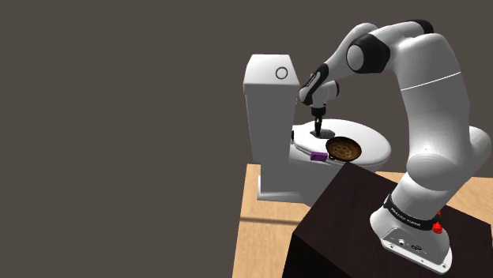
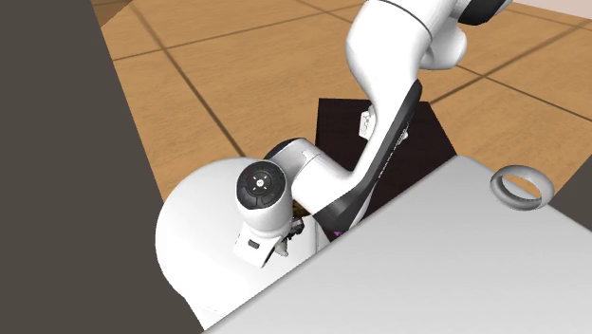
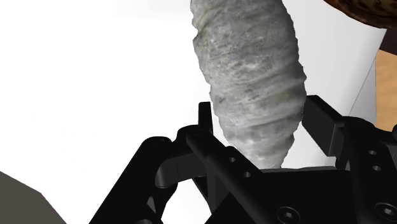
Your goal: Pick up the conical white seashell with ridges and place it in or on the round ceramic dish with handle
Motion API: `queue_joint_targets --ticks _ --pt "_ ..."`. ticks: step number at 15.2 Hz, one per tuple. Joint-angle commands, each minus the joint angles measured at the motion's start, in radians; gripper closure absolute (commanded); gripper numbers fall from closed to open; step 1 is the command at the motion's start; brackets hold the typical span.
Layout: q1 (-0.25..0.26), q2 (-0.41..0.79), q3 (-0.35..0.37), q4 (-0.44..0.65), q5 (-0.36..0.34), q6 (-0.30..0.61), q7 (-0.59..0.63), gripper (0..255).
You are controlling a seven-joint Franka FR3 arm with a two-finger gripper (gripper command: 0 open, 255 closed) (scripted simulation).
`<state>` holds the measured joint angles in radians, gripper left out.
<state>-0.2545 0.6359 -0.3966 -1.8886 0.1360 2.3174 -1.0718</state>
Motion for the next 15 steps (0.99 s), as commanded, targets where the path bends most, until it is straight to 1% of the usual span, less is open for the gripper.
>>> queue_joint_targets --ticks 1,15 --pt "0.004 -0.016 -0.005 -0.003 -0.006 -0.011 0.002 255" --pt "0.036 -0.151 -0.046 0.000 -0.059 -0.144 0.019 255"
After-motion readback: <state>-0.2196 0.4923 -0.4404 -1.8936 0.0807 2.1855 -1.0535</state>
